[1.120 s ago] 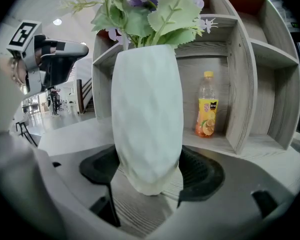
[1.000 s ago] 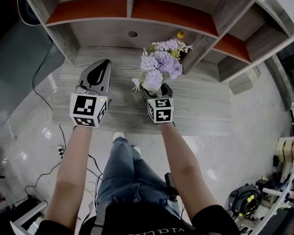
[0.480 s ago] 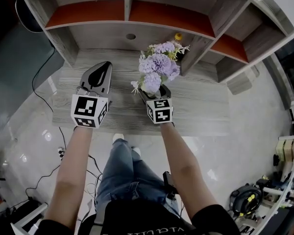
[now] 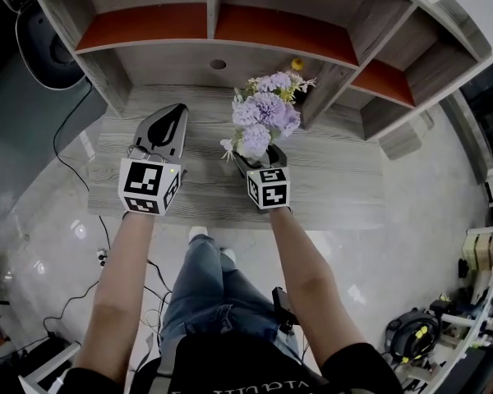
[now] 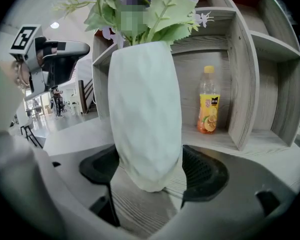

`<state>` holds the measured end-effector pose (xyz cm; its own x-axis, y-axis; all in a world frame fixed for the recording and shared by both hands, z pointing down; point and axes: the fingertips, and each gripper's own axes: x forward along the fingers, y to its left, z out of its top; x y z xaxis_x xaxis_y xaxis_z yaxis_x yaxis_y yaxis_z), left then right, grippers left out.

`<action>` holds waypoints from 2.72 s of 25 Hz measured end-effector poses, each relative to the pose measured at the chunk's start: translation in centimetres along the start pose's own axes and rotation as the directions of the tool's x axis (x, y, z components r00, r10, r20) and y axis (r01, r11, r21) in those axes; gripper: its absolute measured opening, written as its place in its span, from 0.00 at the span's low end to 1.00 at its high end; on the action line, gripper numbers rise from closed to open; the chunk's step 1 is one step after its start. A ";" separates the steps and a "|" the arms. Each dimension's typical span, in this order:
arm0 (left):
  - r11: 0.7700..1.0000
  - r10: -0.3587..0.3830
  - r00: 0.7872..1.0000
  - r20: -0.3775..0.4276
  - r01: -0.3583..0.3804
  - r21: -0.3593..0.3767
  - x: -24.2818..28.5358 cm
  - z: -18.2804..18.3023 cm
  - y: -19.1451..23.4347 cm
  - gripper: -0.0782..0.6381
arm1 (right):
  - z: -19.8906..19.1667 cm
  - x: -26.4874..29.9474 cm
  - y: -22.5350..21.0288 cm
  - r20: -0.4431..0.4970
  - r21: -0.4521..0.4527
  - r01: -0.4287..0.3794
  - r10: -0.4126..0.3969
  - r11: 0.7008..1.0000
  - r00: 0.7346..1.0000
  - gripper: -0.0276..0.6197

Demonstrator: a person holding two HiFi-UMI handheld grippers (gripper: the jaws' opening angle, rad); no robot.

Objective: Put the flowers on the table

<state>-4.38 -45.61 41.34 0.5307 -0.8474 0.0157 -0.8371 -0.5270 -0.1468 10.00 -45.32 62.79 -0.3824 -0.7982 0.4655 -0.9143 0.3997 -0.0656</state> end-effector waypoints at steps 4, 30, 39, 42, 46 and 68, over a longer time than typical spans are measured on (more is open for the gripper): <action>1.000 0.005 1.000 0.006 -0.005 -0.006 0.1 0.3 0.0 0.13 | -0.1 -0.6 0.1 -0.012 0.020 -0.018 0.019 1.000 1.000 0.67; 1.000 0.030 0.998 0.055 -0.029 -0.007 -1.8 5.0 -2.2 0.13 | 2.1 -9.3 1.2 -0.167 -0.086 -0.151 0.135 0.985 0.977 0.68; 1.000 0.026 0.997 0.072 -0.027 0.011 -2.5 6.2 -2.8 0.13 | 4.7 -13.1 1.4 -0.157 -0.116 -0.153 0.134 0.981 0.978 0.68; 0.999 0.034 0.996 0.085 -0.036 0.023 -3.3 6.9 -2.7 0.13 | 5.5 -14.5 1.3 -0.139 -0.127 -0.129 0.111 0.984 0.984 0.68; 0.998 0.053 0.994 0.099 -0.054 0.012 -3.9 7.4 -2.1 0.13 | 6.8 -16.1 1.0 -0.107 -0.107 -0.093 0.082 0.990 0.991 0.68; 0.998 0.051 0.984 0.169 -0.058 0.035 -4.9 10.9 -3.1 0.13 | 16.8 -25.4 -1.6 0.276 -0.050 0.157 -0.137 0.986 0.951 0.36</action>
<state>-2.95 -39.16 30.89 0.5019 -0.8502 -0.1588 -0.8612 -0.4744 -0.1824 18.95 -33.29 36.25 -0.2750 -0.9387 0.2078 -0.9552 0.2914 0.0525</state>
